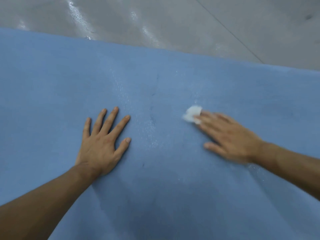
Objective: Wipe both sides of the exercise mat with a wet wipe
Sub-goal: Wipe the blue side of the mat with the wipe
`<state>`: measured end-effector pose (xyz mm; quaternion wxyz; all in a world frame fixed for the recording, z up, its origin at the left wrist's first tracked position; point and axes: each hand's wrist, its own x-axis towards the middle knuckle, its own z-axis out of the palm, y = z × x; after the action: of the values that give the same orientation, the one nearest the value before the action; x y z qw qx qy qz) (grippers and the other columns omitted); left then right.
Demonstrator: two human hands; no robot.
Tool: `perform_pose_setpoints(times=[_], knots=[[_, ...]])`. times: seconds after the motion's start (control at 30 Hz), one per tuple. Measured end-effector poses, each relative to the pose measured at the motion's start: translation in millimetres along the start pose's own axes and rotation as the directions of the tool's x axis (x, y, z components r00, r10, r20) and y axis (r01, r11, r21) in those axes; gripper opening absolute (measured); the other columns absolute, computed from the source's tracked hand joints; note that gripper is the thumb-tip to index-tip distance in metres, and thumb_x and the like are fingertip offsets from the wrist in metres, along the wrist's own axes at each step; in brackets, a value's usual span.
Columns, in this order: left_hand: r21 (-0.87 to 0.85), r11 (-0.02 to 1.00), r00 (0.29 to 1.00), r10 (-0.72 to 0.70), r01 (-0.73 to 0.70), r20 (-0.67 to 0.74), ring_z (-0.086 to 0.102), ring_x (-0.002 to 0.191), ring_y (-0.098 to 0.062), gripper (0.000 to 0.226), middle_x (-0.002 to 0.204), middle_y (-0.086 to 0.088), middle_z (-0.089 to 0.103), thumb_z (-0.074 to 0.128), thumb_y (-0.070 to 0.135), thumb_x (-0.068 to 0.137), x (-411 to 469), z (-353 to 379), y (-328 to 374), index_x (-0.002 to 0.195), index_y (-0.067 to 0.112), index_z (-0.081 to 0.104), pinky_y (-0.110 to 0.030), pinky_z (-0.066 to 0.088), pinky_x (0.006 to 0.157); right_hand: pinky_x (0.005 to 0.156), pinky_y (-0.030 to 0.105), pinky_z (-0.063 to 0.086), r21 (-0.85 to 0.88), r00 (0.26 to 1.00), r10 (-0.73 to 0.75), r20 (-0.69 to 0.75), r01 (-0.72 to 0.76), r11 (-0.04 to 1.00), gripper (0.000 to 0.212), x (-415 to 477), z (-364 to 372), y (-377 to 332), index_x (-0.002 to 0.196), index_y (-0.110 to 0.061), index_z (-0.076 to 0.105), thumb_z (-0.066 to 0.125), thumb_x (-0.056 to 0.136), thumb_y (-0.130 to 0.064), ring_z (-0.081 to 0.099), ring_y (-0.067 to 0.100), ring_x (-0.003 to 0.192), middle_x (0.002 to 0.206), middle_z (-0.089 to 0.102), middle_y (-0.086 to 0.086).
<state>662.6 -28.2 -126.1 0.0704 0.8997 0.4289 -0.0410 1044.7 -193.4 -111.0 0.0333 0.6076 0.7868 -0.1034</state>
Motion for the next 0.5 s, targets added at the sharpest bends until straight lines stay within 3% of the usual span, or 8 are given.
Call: perform_pose_setpoints(times=[0.1, 0.27, 0.37, 0.5], knots=[[0.001, 1.0, 1.0, 0.003, -0.003, -0.001, -0.003, 0.16, -0.019, 0.066, 0.173, 0.011, 0.0, 0.022, 0.064, 0.101, 0, 0, 0, 0.163, 0.046, 0.009, -0.057, 0.004, 0.127, 0.126, 0.036, 0.009, 0.013, 0.946, 0.325, -0.001, -0.325, 0.946, 0.082, 10, -12, 58, 0.165, -0.021, 0.018, 0.01, 0.101, -0.071, 0.014, 0.019, 0.159, 0.171, 0.025, 0.006], [0.002, 1.0, 1.0, 0.003, -0.003, -0.003, -0.002, 0.16, -0.019, 0.066, 0.173, 0.011, 0.001, 0.023, 0.064, 0.101, -1, 0, 1, 0.163, 0.046, 0.01, -0.057, 0.005, 0.127, 0.125, 0.047, 0.02, 0.114, 0.827, 0.562, 0.0, -0.558, 0.822, 0.086, 46, -31, 100, 0.163, -0.015, 0.02, 0.016, 0.097, -0.069, 0.017, 0.023, 0.157, 0.17, 0.022, 0.006], [0.007, 1.0, 1.0, 0.003, -0.003, -0.002, -0.002, 0.16, -0.019, 0.066, 0.173, 0.01, 0.001, 0.023, 0.064, 0.1, 0, 0, 1, 0.163, 0.046, 0.011, -0.057, 0.005, 0.127, 0.125, 0.05, 0.023, 0.145, 0.845, 0.534, -0.033, -0.525, 0.839, 0.089, 49, -25, 94, 0.163, -0.016, 0.019, 0.017, 0.095, -0.073, 0.019, 0.025, 0.156, 0.169, 0.022, 0.005], [0.008, 1.0, 1.0, 0.003, -0.003, -0.002, -0.001, 0.16, -0.02, 0.066, 0.173, 0.01, 0.001, 0.022, 0.064, 0.1, 0, 0, 0, 0.163, 0.046, 0.01, -0.058, 0.005, 0.127, 0.127, 0.051, 0.018, 0.078, 0.952, 0.305, -0.01, -0.303, 0.95, 0.085, 14, -5, 52, 0.167, -0.019, 0.009, 0.017, 0.101, -0.072, 0.009, 0.025, 0.161, 0.174, 0.009, 0.004]])
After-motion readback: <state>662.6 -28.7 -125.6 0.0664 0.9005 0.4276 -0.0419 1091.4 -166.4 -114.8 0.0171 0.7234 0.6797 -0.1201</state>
